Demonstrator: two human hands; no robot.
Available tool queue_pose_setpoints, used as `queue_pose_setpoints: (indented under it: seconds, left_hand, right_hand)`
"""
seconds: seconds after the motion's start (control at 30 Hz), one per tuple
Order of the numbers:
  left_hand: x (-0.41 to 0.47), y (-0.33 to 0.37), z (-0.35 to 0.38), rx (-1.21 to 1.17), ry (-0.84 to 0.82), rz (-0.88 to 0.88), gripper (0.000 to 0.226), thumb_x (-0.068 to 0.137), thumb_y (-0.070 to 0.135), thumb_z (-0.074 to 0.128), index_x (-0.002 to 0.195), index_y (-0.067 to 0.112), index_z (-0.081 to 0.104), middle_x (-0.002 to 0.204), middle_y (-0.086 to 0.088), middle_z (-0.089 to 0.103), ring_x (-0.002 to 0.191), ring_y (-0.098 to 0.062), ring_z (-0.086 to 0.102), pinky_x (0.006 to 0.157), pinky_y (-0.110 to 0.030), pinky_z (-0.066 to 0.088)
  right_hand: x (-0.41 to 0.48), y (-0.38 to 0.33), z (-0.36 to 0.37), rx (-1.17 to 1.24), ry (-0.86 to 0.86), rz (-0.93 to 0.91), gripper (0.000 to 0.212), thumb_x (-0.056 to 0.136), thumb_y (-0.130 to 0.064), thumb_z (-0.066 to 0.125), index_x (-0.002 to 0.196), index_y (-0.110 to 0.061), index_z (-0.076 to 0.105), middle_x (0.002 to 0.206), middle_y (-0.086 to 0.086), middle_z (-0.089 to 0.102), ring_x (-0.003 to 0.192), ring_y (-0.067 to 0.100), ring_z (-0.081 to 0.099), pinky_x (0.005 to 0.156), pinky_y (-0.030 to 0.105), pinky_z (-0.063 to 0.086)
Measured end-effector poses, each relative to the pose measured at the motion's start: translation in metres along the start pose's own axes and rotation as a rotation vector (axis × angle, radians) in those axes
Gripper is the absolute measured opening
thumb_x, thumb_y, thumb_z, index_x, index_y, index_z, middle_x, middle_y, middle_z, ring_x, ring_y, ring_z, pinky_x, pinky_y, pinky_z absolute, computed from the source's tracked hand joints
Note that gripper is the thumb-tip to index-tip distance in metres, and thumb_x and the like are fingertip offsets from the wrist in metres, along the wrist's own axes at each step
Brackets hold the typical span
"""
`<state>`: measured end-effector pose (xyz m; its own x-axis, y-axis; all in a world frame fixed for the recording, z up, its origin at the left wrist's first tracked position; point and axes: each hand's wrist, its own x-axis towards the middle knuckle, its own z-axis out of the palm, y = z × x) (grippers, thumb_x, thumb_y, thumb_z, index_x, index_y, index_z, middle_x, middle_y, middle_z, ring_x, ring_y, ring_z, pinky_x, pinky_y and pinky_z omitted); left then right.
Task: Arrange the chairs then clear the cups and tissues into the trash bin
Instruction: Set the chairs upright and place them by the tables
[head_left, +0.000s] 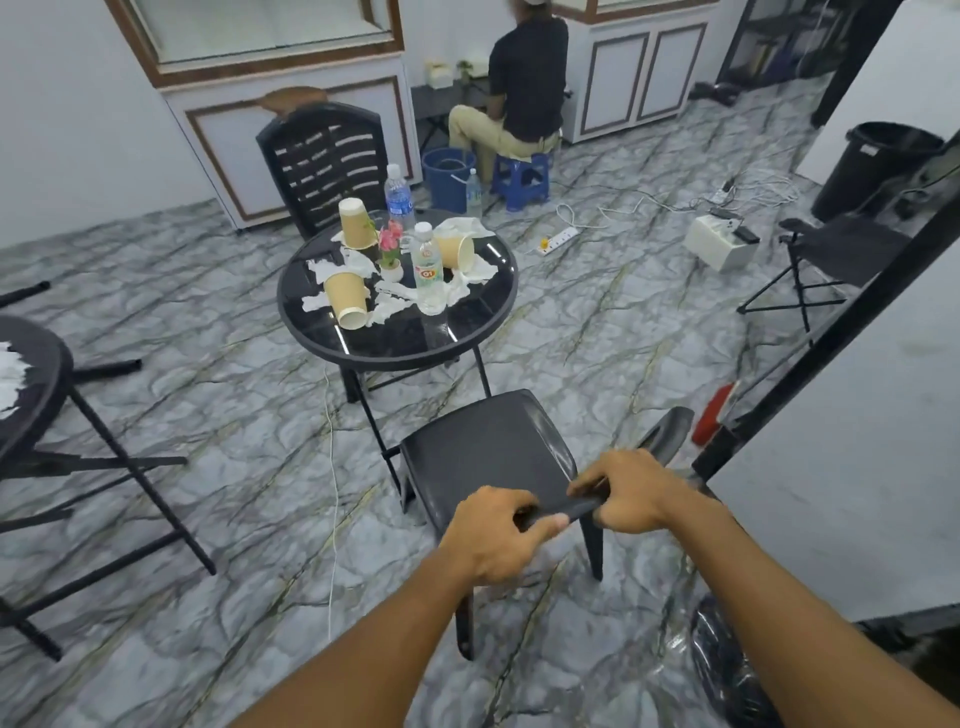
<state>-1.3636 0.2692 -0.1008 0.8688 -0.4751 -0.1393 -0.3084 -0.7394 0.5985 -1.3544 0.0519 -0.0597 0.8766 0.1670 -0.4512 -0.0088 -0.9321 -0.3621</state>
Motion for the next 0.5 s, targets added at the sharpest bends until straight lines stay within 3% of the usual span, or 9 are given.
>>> queue_pose_setpoints:
  seconds: [0.07, 0.1, 0.23, 0.33, 0.4, 0.5]
  left_hand:
    - [-0.005, -0.026, -0.014, -0.102, 0.076, -0.081, 0.065, 0.089, 0.075, 0.034, 0.105, 0.025, 0.071, 0.106, 0.009, 0.071, 0.100, -0.013, 0.061, 0.088, -0.036, 0.049]
    - [-0.009, -0.043, -0.023, -0.118, 0.126, -0.148, 0.063, 0.091, 0.071, 0.034, 0.111, 0.024, 0.070, 0.110, 0.008, 0.070, 0.104, -0.013, 0.061, 0.090, -0.036, 0.048]
    - [-0.027, -0.107, -0.071, -0.014, 0.214, -0.307, 0.023, 0.089, 0.034, 0.059, 0.102, 0.017, 0.066, 0.100, 0.001, 0.065, 0.102, -0.023, 0.060, 0.080, -0.037, 0.050]
    - [-0.051, -0.162, -0.117, 0.044, 0.227, -0.428, 0.042, 0.088, 0.023, 0.061, 0.129, 0.016, 0.055, 0.131, -0.002, 0.050, 0.127, -0.022, 0.043, 0.097, -0.038, 0.045]
    - [-0.054, -0.179, -0.133, 0.078, 0.217, -0.463, 0.053, 0.087, 0.025, 0.061, 0.138, 0.021, 0.047, 0.140, 0.001, 0.042, 0.135, -0.021, 0.035, 0.103, -0.037, 0.042]
    - [-0.060, -0.219, -0.181, 0.072, 0.270, -0.526, 0.056, 0.087, 0.025, 0.062, 0.140, 0.023, 0.045, 0.145, 0.000, 0.040, 0.138, -0.021, 0.032, 0.108, -0.038, 0.039]
  right_hand:
    - [0.006, -0.023, -0.003, 0.217, -0.076, 0.010, 0.049, 0.056, -0.012, 0.047, 0.088, -0.037, 0.074, 0.096, -0.012, 0.073, 0.093, 0.006, 0.066, 0.089, 0.030, 0.055]
    - [0.012, -0.036, -0.003, 0.257, -0.071, -0.001, 0.051, 0.057, -0.010, 0.044, 0.089, -0.035, 0.075, 0.098, -0.009, 0.073, 0.096, 0.009, 0.067, 0.088, 0.031, 0.057]
    - [0.050, -0.108, 0.000, 0.250, 0.053, -0.058, 0.051, 0.067, -0.006, 0.050, 0.110, -0.023, 0.072, 0.110, -0.003, 0.069, 0.105, 0.015, 0.064, 0.089, 0.034, 0.056]
    - [0.093, -0.184, 0.005, 0.095, 0.002, -0.150, 0.058, 0.068, -0.008, 0.051, 0.123, -0.023, 0.065, 0.115, 0.000, 0.067, 0.107, 0.022, 0.062, 0.086, 0.042, 0.056]
    - [0.105, -0.211, 0.007, 0.022, 0.013, -0.226, 0.051, 0.067, -0.013, 0.052, 0.116, -0.015, 0.065, 0.109, 0.009, 0.069, 0.097, 0.029, 0.065, 0.081, 0.047, 0.057]
    - [0.149, -0.272, 0.005, -0.012, 0.030, -0.312, 0.060, 0.066, -0.026, 0.049, 0.124, -0.018, 0.061, 0.107, 0.003, 0.069, 0.105, 0.029, 0.063, 0.082, 0.036, 0.053]
